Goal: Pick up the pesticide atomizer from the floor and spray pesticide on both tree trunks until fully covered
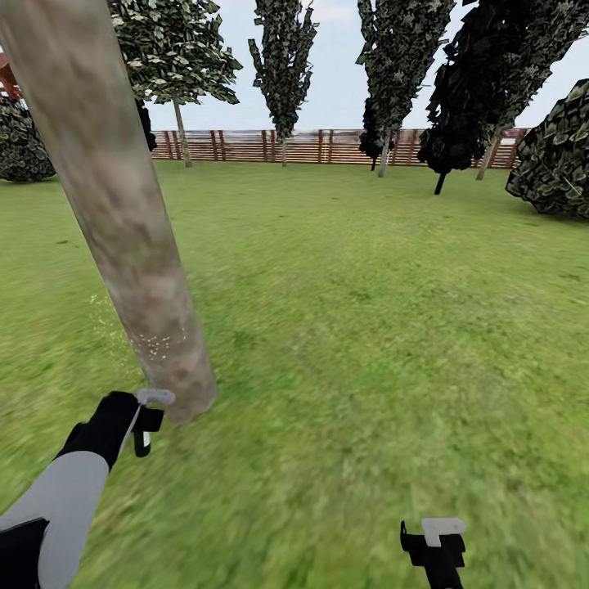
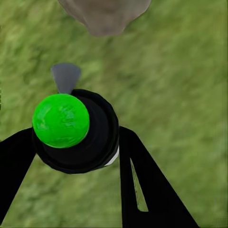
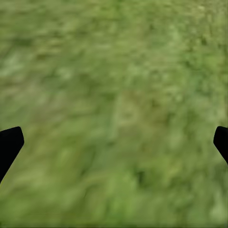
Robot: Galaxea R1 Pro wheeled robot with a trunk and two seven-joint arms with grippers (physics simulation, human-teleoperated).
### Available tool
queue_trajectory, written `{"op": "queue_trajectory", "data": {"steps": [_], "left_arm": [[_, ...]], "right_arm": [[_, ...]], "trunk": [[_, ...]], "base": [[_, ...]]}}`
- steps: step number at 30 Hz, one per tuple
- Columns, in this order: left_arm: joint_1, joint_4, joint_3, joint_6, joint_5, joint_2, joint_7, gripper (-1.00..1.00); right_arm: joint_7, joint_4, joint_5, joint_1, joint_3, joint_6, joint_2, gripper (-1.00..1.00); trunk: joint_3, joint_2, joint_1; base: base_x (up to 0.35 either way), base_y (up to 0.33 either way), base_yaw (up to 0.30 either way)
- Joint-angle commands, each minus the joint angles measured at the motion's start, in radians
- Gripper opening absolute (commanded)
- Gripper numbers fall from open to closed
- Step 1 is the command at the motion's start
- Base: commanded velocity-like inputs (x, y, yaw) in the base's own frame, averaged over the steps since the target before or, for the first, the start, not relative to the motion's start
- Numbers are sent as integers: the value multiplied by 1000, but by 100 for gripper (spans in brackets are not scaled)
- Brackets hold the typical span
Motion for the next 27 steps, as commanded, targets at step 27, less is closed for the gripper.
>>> {"op": "queue_trajectory", "data": {"steps": [27], "left_arm": [[129,64,133,-225,5,38,15,-100]], "right_arm": [[-1,0,-2,0,0,0,0,100]], "trunk": [[0,0,0]], "base": [[88,-18,53]]}}
